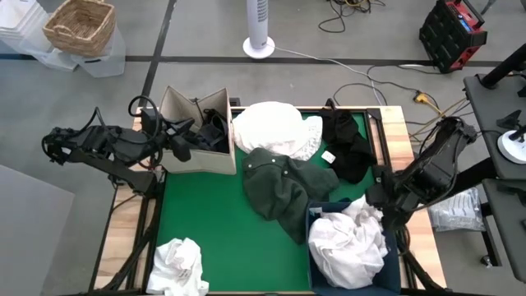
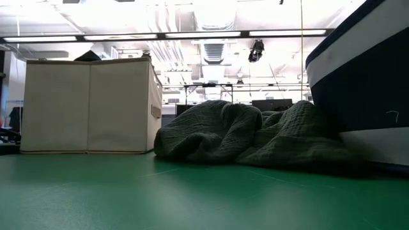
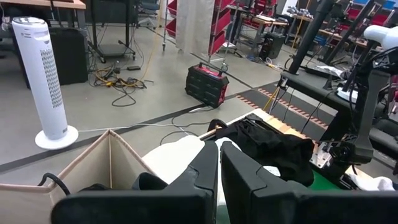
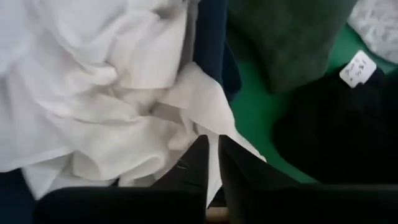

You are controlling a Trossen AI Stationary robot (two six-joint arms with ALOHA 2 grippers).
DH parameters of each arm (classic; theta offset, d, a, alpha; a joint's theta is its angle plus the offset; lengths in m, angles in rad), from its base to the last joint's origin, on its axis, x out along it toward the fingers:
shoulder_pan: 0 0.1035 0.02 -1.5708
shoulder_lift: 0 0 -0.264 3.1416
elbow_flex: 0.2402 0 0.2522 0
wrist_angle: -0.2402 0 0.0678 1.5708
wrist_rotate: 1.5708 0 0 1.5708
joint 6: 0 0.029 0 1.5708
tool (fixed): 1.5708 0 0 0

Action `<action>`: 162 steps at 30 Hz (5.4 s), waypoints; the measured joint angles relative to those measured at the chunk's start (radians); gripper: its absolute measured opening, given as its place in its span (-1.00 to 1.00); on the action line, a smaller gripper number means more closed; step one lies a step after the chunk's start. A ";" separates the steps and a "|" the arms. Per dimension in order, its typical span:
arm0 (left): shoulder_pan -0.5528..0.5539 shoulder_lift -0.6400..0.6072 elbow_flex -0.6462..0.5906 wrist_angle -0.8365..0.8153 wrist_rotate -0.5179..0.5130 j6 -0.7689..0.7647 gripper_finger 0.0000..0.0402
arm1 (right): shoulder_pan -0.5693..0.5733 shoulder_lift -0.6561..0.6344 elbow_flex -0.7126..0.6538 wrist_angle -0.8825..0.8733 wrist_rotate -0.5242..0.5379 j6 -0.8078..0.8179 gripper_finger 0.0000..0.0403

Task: Sort clothes
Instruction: Put the center white cloth into the blue bin

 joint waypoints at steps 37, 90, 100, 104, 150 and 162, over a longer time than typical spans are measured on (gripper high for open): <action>0.000 0.048 0.000 0.007 -0.018 -0.001 -1.00 | 0.000 -0.018 -0.227 0.105 0.034 0.044 -0.32; 0.000 0.060 0.000 0.027 -0.020 0.003 -1.00 | 0.000 0.021 -0.144 -0.075 0.044 0.114 -0.66; 0.000 0.062 0.000 0.027 -0.020 0.008 -1.00 | 0.000 0.039 -0.178 -0.066 0.079 0.055 -0.14; 0.000 0.062 0.000 0.027 -0.020 0.020 -1.00 | 0.000 0.040 -0.213 -0.059 0.085 0.071 -0.14; 0.003 0.062 0.000 0.034 -0.019 0.022 -1.00 | 0.000 0.037 0.015 -0.023 0.105 0.215 -0.96; 0.003 0.062 0.000 0.034 -0.019 0.022 -1.00 | 0.000 0.072 0.147 0.202 0.067 0.280 -0.96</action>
